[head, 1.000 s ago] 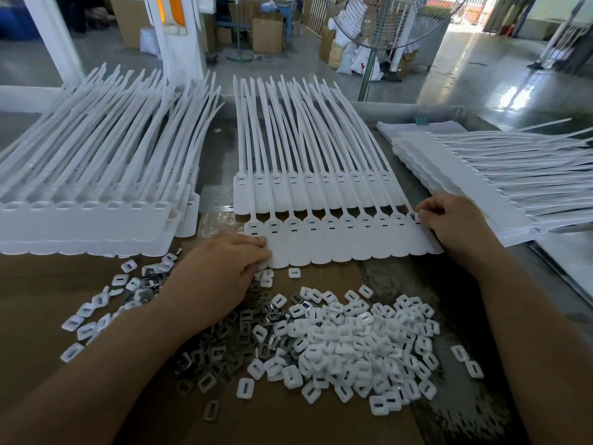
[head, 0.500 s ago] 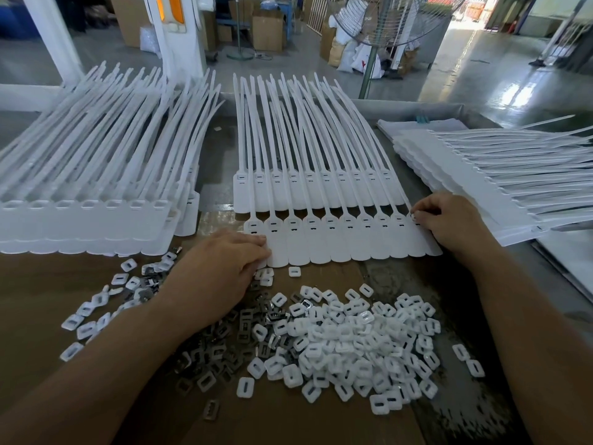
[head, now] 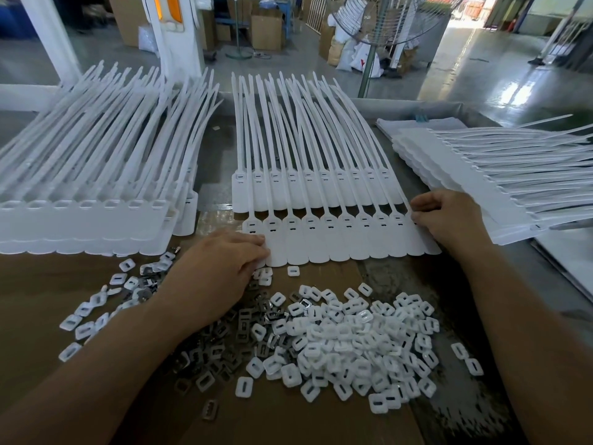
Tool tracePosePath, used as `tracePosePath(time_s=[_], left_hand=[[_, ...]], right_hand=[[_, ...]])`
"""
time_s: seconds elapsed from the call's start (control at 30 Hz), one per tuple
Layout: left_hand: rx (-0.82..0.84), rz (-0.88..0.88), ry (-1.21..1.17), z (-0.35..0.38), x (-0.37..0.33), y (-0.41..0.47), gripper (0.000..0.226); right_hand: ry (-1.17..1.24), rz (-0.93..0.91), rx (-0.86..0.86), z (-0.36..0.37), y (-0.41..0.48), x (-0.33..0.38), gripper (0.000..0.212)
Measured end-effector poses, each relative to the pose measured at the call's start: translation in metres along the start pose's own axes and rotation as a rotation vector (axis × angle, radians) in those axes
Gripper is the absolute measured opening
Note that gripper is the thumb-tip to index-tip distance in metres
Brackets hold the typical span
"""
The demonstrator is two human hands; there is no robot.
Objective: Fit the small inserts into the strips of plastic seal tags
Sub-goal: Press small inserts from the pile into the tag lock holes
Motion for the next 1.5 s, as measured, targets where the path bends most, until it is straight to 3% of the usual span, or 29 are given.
tracePosePath(time_s=[0.93,1.13,1.23,1.37,1.5], left_hand=[[-0.026,-0.024,-0.041,-0.001,0.005,0.0,0.027],[-0.172,-0.175,-0.04,-0.012,0.019,0.0,0.037],[-0.163,-0.263,-0.005,-0.011,0.03,-0.002,0.047],[-0.135,-0.269,-0.044,-0.007,0.03,-0.002,0.053],[-0.152,-0.235,-0.1,-0.01,0.027,-0.002,0.056]], right_hand=[[-0.065,0.057,-0.014,0.008,0.0,0.0,0.013],[-0.146,0.024,0.022,0.0,-0.007,0.005,0.023],[-0.144,0.021,0.128,-0.001,-0.014,0.003,0.036],[-0.113,0.018,0.303,0.003,-0.018,0.001,0.06],[-0.055,0.067,0.384,0.005,-0.02,-0.008,0.072]])
Point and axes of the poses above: each hand's wrist, its own y-axis towards the middle knuckle, its own z-axis out of the palm, x = y × z, the point moved 8 cm from there along y, towards the middle knuckle, and after that the axes turned 10 degrees about -y, right-handed, at the moved point
